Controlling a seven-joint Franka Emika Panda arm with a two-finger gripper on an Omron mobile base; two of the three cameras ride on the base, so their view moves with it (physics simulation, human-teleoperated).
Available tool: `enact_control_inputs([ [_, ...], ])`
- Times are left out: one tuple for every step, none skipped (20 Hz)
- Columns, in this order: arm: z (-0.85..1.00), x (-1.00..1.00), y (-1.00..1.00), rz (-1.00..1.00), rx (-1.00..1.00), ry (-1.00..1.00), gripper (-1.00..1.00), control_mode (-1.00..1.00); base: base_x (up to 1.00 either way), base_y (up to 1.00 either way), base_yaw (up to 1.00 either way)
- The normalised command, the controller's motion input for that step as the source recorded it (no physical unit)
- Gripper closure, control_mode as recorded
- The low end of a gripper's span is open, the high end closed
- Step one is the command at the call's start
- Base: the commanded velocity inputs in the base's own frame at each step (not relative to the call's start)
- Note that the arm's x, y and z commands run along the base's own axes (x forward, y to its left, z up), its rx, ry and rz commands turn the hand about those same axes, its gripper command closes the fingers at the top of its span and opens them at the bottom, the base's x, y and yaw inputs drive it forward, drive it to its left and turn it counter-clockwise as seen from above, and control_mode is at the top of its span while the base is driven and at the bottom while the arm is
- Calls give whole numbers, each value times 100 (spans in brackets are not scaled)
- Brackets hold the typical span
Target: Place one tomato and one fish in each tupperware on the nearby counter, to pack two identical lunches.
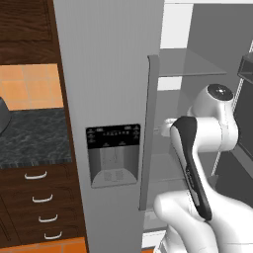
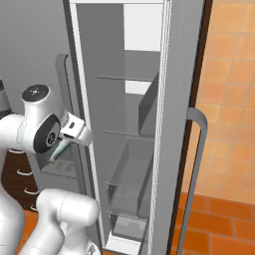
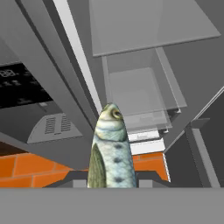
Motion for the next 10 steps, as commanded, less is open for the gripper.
enact_control_inputs([
  [88, -44, 17, -6, 0, 0, 100, -100, 0, 0, 0],
  [78, -60, 19, -1, 0, 0, 100, -100, 0, 0, 0],
  [71, -59, 19, 0, 0, 1, 100, -100, 0, 0, 0],
  [66, -69, 14, 0, 0, 2, 100, -100, 0, 0, 0],
  [62, -71, 14, 0, 0, 2, 100, -100, 0, 0, 0],
  [59, -77, 14, 0, 0, 3, 100, -100, 0, 0, 0],
  [54, -79, 14, 0, 0, 2, 100, -100, 0, 0, 0],
  [50, -81, 12, 0, 0, 1, 100, -100, 0, 0, 0],
  [45, -83, 11, 0, 0, 1, 100, -100, 0, 0, 0],
  [41, -82, 8, 0, 0, 1, 100, -100, 0, 0, 0],
])
